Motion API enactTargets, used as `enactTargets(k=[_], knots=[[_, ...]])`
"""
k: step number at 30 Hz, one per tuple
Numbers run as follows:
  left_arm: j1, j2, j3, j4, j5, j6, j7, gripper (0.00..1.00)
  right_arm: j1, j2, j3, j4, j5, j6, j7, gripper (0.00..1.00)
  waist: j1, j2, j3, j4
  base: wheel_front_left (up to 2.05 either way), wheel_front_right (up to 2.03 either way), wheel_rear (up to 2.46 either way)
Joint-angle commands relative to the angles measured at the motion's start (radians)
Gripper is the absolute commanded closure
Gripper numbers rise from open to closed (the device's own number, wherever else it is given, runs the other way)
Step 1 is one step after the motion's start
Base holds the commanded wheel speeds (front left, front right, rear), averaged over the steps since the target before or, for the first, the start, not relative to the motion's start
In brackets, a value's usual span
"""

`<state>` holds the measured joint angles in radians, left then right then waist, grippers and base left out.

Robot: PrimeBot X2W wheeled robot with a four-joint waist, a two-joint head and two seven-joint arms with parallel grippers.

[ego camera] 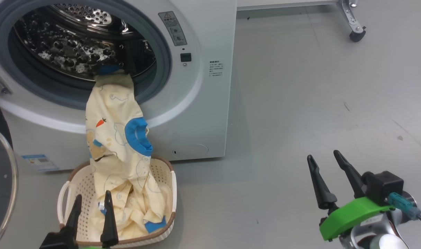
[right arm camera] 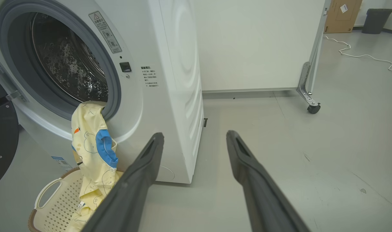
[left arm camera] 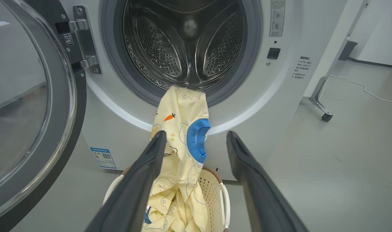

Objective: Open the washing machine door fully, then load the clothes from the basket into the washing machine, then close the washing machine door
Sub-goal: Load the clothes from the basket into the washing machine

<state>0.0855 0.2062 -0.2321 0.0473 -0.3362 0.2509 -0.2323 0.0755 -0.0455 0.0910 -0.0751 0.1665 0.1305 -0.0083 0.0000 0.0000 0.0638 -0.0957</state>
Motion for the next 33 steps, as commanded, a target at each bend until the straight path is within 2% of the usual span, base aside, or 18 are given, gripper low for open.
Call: enactTargets(k=[1,7,11,15,23,24,33], knots=[[-0.043,0.007,0.031,-0.023,-0.001,0.132,0.0,0.0,-0.027,-0.005,0.021,-0.039,-0.007,0.0,0.0,0.0,0.0,0.0,0.001,0.0,0.0,0.0,0.0],[-0.065,0.008,0.026,0.004,-0.005,0.126,0.004,0.0,-0.028,-0.005,0.021,-0.046,-0.006,0.0,0.0,0.0,0.0,0.0,0.008,0.002,0.0,0.0,0.0],[-0.104,0.013,0.022,0.059,-0.017,0.106,0.014,0.0,-0.03,-0.005,0.024,-0.051,-0.003,0.0,0.0,0.0,0.0,0.0,0.023,0.001,0.0,0.0,0.0],[-0.166,0.014,0.02,0.156,-0.038,0.071,0.019,0.0,-0.039,-0.005,0.03,-0.059,0.002,0.0,-0.003,0.0,0.0,0.0,0.056,-0.008,0.0,0.0,0.0],[-0.36,0.01,0.035,0.436,-0.094,-0.017,0.018,0.0,-0.096,-0.005,0.058,-0.061,0.021,0.0,-0.025,0.0,0.0,0.0,0.168,-0.053,0.0,0.0,0.0],[-0.36,0.01,0.035,0.436,-0.094,-0.017,0.018,0.0,-0.096,-0.005,0.058,-0.061,0.021,0.0,-0.025,0.0,0.0,0.0,0.168,-0.053,0.0,0.0,0.0],[-0.606,0.029,0.053,0.711,-0.147,-0.111,0.049,0.0,-0.174,-0.005,0.095,-0.042,0.051,0.0,-0.072,0.0,0.0,0.0,0.342,-0.118,0.0,0.0,0.0]])
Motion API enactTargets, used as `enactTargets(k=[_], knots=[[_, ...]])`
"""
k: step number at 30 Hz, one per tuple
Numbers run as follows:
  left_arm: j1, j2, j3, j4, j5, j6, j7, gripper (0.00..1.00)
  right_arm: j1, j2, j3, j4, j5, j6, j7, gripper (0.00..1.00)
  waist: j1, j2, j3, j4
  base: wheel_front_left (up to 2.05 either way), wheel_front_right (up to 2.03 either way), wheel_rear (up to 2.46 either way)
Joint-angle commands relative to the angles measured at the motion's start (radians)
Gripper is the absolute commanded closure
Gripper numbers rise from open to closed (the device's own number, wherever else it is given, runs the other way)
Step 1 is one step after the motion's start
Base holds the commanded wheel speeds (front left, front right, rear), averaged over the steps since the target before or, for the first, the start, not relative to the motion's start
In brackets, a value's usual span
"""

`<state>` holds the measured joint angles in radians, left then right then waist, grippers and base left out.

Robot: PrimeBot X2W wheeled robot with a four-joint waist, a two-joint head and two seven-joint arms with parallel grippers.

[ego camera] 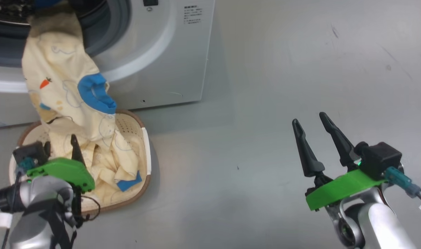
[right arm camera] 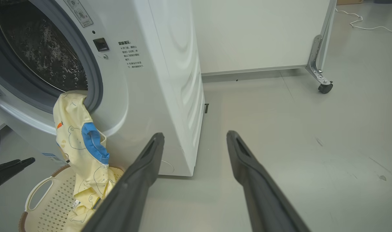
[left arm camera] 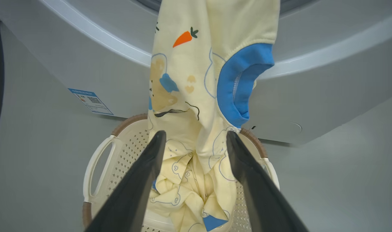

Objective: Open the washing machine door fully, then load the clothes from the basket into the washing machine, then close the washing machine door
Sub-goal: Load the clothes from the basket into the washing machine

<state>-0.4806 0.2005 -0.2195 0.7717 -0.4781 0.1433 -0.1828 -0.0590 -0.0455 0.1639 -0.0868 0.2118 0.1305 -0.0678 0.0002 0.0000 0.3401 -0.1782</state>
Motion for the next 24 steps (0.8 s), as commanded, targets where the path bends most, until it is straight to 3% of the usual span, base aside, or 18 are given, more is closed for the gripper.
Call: enactTargets(k=[1,14,24], knots=[[-0.068,0.039,0.042,0.011,-0.008,-0.012,0.005,0.0,-0.051,-0.005,0.026,-0.028,0.009,0.0,-0.019,0.0,-0.0002,0.0,0.087,-0.043,0.0,0.0,0.0],[-0.341,0.113,0.077,0.257,-0.065,-0.101,0.071,0.0,-0.165,-0.005,0.064,0.034,0.075,0.0,-0.117,0.0,-0.0002,0.0,0.302,-0.128,0.0,0.0,0.0],[-0.467,0.184,0.123,0.359,-0.116,-0.091,0.132,0.0,-0.212,-0.005,0.089,0.087,0.118,0.0,-0.164,0.0,-0.0002,0.0,0.382,-0.187,0.0,0.0,0.0]])
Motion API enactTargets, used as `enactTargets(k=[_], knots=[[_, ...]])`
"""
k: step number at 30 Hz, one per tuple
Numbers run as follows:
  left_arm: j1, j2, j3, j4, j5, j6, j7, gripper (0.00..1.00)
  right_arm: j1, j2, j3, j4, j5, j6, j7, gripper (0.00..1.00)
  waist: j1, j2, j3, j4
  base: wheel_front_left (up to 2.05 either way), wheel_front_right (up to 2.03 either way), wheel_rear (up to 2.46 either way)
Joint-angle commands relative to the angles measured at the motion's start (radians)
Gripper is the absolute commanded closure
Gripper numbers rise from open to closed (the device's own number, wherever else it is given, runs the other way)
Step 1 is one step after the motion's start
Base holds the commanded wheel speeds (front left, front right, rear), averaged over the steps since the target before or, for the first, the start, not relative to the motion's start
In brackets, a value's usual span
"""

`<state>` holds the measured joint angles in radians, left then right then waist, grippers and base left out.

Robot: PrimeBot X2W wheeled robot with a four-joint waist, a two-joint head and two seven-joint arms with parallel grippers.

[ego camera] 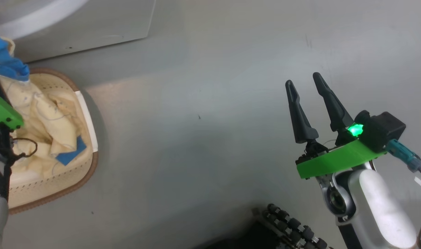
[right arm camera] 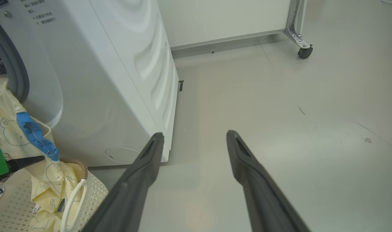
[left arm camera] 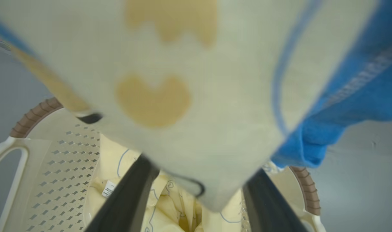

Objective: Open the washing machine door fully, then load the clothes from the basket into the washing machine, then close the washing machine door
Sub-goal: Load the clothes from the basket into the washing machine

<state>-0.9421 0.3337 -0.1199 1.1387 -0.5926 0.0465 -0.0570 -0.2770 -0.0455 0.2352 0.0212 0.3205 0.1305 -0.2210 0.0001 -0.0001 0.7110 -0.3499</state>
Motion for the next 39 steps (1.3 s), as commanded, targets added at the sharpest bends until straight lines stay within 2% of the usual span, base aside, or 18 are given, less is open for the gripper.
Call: enactTargets(k=[1,3,4,5,7,14,26,33,36,39], knots=[[-0.01,0.057,0.024,-0.002,-0.002,0.008,0.012,0.0,0.004,-0.005,0.019,-0.016,0.014,0.0,-0.014,0.0,-0.0001,0.0001,0.013,-0.021,0.0,0.0,0.0],[-0.019,0.068,0.029,0.013,-0.009,0.012,0.025,0.0,0.003,-0.005,0.021,-0.007,0.02,0.0,-0.02,0.0,-0.0001,0.0001,0.016,-0.031,0.0,0.0,0.0],[-0.021,0.069,0.028,0.018,-0.01,0.016,0.032,0.11,0.002,-0.005,0.021,-0.003,0.023,0.0,-0.022,0.0,-0.0001,0.0001,0.015,-0.035,0.0,0.0,0.0],[-0.023,0.071,0.029,0.023,-0.012,0.017,0.04,0.55,0.001,-0.005,0.021,0.0,0.025,0.0,-0.025,0.0,-0.0001,0.0001,0.015,-0.039,0.0,0.0,0.0],[-0.028,0.079,0.027,0.028,-0.013,0.017,0.049,1.0,0.001,-0.005,0.02,0.006,0.029,0.0,-0.028,0.0,-0.0001,0.0001,0.015,-0.044,0.0,0.0,0.0],[-0.033,0.074,0.019,0.033,-0.018,0.012,0.072,1.0,0.001,-0.005,0.011,0.019,0.031,0.0,-0.035,0.0,-0.0001,0.0001,0.005,-0.037,0.0,0.0,0.0],[-0.035,0.072,-0.037,-0.014,0.0,-0.042,0.16,1.0,0.023,-0.005,-0.017,0.016,0.009,0.0,-0.037,0.0,-0.0001,0.0001,-0.056,0.042,0.0,0.0,0.0],[-0.039,0.094,-0.062,-0.133,-0.002,-0.078,0.25,1.0,0.035,-0.005,-0.026,0.01,0.001,0.0,-0.027,0.0,-0.0001,0.0001,-0.098,0.084,0.0,0.0,0.0],[-0.036,0.123,-0.083,-0.222,0.008,-0.091,0.313,1.0,0.039,-0.005,-0.03,0.007,0.001,0.0,-0.025,0.0,-0.0001,0.0001,-0.112,0.095,0.0,0.0,0.0],[-0.029,0.159,-0.091,-0.347,0.01,-0.084,0.386,1.0,0.043,-0.005,-0.031,0.006,0.003,0.0,-0.024,0.0,-0.0001,0.0001,-0.124,0.102,0.0,0.0,0.0]])
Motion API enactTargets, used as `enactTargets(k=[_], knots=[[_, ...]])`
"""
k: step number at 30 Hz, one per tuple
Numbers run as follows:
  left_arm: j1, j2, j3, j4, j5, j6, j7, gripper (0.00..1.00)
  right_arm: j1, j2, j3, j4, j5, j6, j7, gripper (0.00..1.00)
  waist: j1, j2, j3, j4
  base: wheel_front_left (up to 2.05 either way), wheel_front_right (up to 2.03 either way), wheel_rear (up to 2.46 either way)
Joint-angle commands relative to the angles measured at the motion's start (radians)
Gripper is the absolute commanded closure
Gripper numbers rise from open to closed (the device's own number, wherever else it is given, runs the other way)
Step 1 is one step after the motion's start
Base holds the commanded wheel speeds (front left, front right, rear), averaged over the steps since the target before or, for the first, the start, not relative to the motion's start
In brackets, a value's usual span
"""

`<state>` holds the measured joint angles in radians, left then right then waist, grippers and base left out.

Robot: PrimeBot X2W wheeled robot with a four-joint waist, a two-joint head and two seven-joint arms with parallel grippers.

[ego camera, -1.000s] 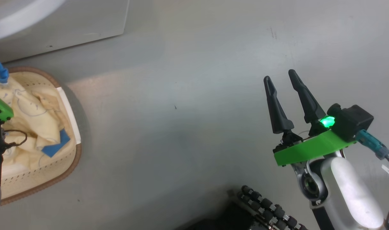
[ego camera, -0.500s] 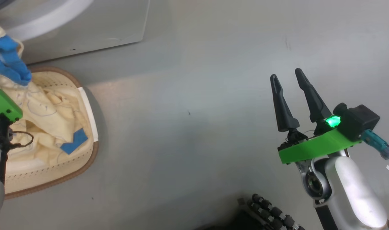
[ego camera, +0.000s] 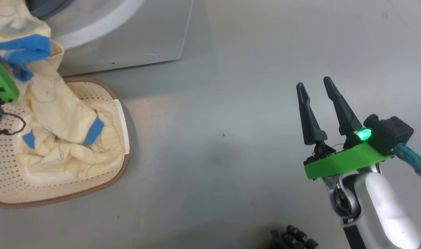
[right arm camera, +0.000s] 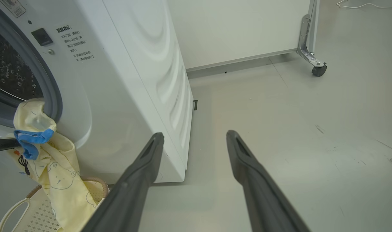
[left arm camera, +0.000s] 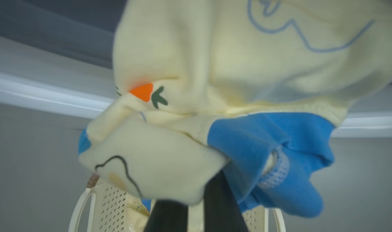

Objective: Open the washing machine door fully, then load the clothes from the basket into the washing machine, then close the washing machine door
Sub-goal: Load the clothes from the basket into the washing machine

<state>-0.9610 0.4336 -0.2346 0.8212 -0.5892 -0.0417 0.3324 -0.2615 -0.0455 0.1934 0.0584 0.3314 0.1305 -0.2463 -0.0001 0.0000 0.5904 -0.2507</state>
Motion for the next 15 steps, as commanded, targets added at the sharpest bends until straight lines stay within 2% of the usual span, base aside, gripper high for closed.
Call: enactTargets(k=[1,4,9,15], knots=[[-0.006,0.07,0.027,-0.077,0.003,0.011,0.023,1.0,0.029,-0.005,0.011,-0.031,-0.005,0.0,0.001,0.0,0.0001,0.0,-0.006,0.004,0.0,0.0,0.0],[0.012,0.112,0.034,-0.239,-0.002,0.045,0.11,1.0,0.031,-0.005,0.014,-0.03,0.002,0.0,0.0,0.0,0.0001,0.0,-0.009,0.004,0.0,0.0,0.0],[0.035,0.19,0.062,-0.504,0.008,0.13,0.23,1.0,0.022,-0.005,0.029,-0.027,0.016,0.0,-0.004,0.0,0.0001,0.0,-0.002,-0.009,0.0,0.0,0.0],[0.006,0.247,0.099,-0.653,0.029,0.208,0.292,1.0,0.001,-0.005,0.051,-0.015,0.037,0.0,-0.01,0.0,0.0001,0.0,0.018,-0.04,0.0,0.0,0.0]])
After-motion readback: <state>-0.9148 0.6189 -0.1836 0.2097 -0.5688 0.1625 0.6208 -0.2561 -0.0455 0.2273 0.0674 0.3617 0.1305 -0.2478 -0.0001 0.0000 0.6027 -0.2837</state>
